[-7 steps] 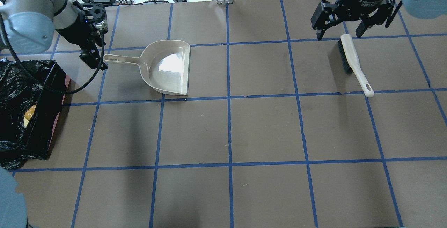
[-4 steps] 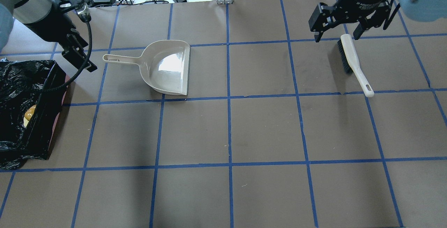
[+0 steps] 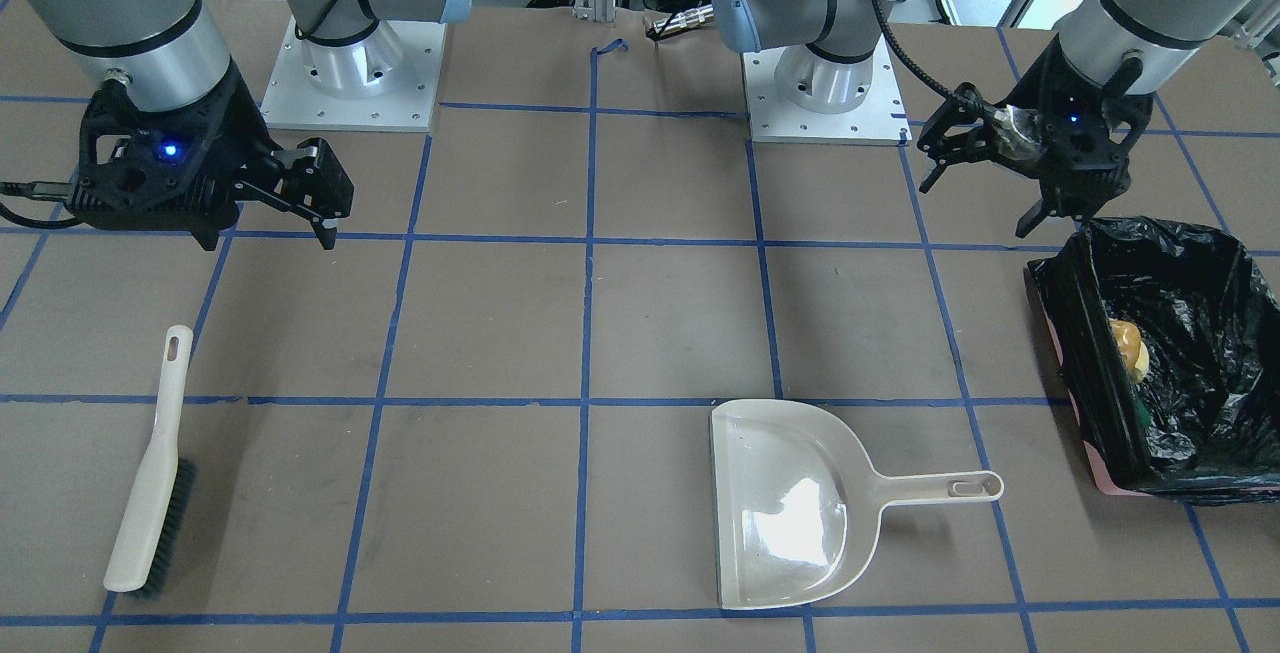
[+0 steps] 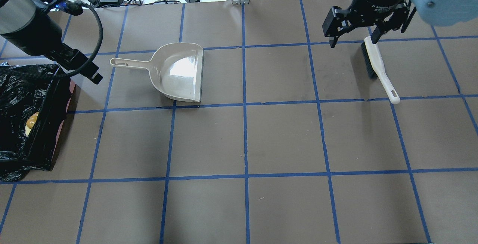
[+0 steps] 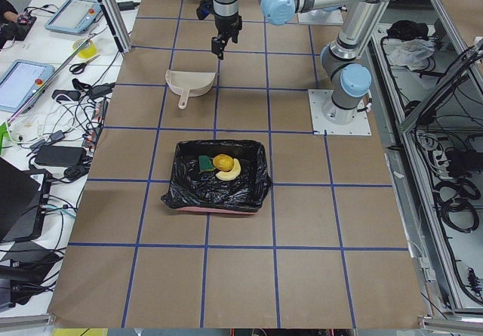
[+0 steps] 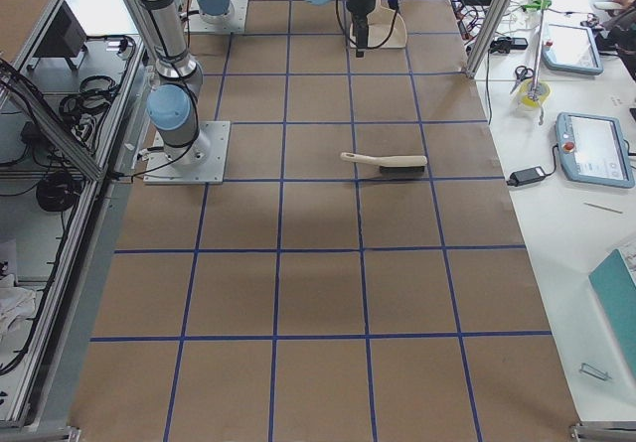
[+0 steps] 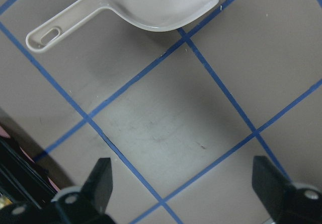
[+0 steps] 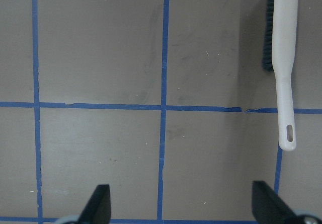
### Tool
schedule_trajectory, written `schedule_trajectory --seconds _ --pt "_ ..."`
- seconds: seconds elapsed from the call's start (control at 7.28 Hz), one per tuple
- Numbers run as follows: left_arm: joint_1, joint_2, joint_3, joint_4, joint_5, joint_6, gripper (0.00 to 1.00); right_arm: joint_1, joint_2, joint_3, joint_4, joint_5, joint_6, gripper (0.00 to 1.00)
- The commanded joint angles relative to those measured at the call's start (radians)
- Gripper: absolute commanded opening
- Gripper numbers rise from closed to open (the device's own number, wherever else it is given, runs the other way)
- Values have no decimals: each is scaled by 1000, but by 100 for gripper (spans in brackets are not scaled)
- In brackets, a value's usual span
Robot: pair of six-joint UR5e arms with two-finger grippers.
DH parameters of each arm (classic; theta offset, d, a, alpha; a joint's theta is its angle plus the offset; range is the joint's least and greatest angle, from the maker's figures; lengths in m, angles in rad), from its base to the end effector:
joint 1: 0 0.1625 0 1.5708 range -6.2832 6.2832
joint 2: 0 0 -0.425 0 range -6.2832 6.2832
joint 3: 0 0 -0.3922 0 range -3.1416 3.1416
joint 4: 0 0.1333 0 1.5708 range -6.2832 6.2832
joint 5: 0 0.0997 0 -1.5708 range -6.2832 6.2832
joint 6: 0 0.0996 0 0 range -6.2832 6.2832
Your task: Sweep and dump trash into bin
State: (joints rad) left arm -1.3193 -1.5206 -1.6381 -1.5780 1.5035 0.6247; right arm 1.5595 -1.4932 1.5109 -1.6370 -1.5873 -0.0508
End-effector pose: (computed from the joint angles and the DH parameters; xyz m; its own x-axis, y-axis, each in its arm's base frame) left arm -0.0191 -0.4882 0.4785 -0.9290 0.3636 0.0687 0.3631 0.9315 -0.0196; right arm 0.1257 -0.5309 0.4846 -0.9991 -0.0386 0.0189 -0.0395 0.9981 -0.0476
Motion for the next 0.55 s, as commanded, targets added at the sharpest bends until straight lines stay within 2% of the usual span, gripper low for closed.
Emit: schedule_trajectory --seconds 0.0,0.14,0.27,0.41 --pt "-76 16 6 -8 33 -401 100 1 -5 2 0 -3 0 100" --pt "-165 2 18 4 119 -556 100 1 -5 6 0 -3 0 100" --pt "-226 -15 44 15 130 -609 100 1 -15 21 0 -5 0 100" --pt "-235 -26 61 12 118 -618 100 1 -24 44 -6 -5 2 100"
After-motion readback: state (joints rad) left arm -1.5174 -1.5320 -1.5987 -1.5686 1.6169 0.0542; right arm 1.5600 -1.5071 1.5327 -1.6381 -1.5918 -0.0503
